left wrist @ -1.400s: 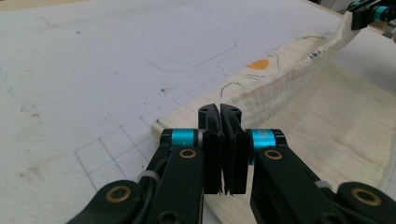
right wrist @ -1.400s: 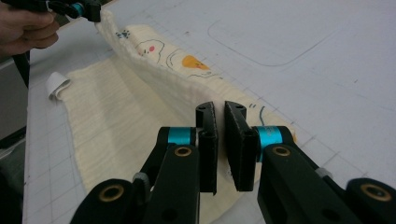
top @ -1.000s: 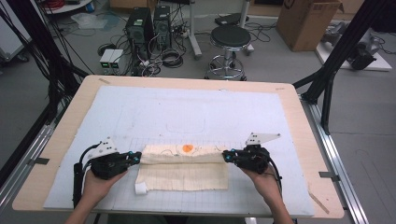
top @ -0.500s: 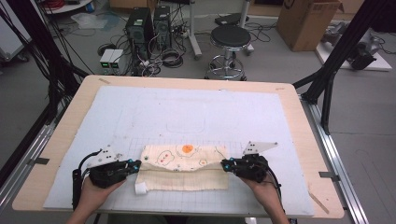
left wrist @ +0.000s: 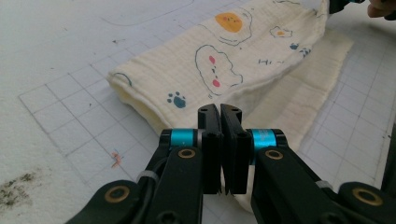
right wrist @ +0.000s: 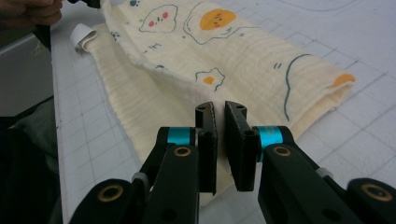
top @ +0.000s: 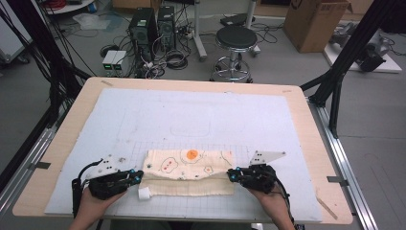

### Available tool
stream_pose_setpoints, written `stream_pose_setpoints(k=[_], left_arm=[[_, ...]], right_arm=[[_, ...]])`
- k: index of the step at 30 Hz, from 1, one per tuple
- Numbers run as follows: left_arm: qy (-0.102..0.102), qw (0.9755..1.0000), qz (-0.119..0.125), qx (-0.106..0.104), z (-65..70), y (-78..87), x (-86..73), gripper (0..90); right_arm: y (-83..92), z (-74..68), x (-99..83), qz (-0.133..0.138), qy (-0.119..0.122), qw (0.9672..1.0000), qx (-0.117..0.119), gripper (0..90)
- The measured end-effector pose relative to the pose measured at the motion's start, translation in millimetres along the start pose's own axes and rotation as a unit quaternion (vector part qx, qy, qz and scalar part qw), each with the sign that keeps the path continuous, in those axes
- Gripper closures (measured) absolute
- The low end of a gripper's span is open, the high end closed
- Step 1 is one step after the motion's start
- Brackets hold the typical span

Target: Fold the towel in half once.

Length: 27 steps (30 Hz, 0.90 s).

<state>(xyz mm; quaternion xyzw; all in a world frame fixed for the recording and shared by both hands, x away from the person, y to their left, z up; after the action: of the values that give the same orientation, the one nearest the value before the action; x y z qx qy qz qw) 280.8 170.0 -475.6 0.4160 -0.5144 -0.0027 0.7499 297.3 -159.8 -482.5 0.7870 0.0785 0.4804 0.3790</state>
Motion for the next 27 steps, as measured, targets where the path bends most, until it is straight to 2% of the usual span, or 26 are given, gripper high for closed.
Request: stream_pose_setpoints(k=[12,16,20,23,27], left_arm=[[-0.005,0.9999,-0.007,-0.013,8.0,-0.1,-5.7,86.3],[-0.004,0.9997,-0.006,-0.023,9.7,1.9,-6.7,83.0],[-0.006,0.9992,0.01,-0.038,13.9,6.8,-3.6,71.3],[-0.003,0.999,0.02,-0.04,15.7,7.2,1.2,69.7],[-0.014,0.9991,-0.001,-0.039,19.0,-2.3,0.5,69.7]], right_arm=[[-0.1,-6.6,-6.8,-0.009,0.005,0.9999,0.006,82.6],[1.6,-9.8,-9.2,-0.008,0.006,0.9998,0.014,81.9],[5.6,-15.9,-11.9,-0.006,0.012,0.9994,0.031,76.9],[10.7,-19.5,-12.3,0.002,0.012,0.9989,0.045,71.9],[15.9,-20.2,-7.7,0.015,0.01,0.9987,0.049,67.8]])
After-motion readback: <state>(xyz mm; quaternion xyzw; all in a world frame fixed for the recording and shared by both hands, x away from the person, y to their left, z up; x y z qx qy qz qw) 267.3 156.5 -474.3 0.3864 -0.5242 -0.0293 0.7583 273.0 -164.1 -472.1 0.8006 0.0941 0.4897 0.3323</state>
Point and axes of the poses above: each handheld gripper's, and its own axes: y roughly backward along the jaws, x roughly out of its top, z roughly to its right, the point moved 9 cm from there along -y, roughly forward along the jaws, and after that the axes turned 10 degrees about -z, right-handed, at the moved point
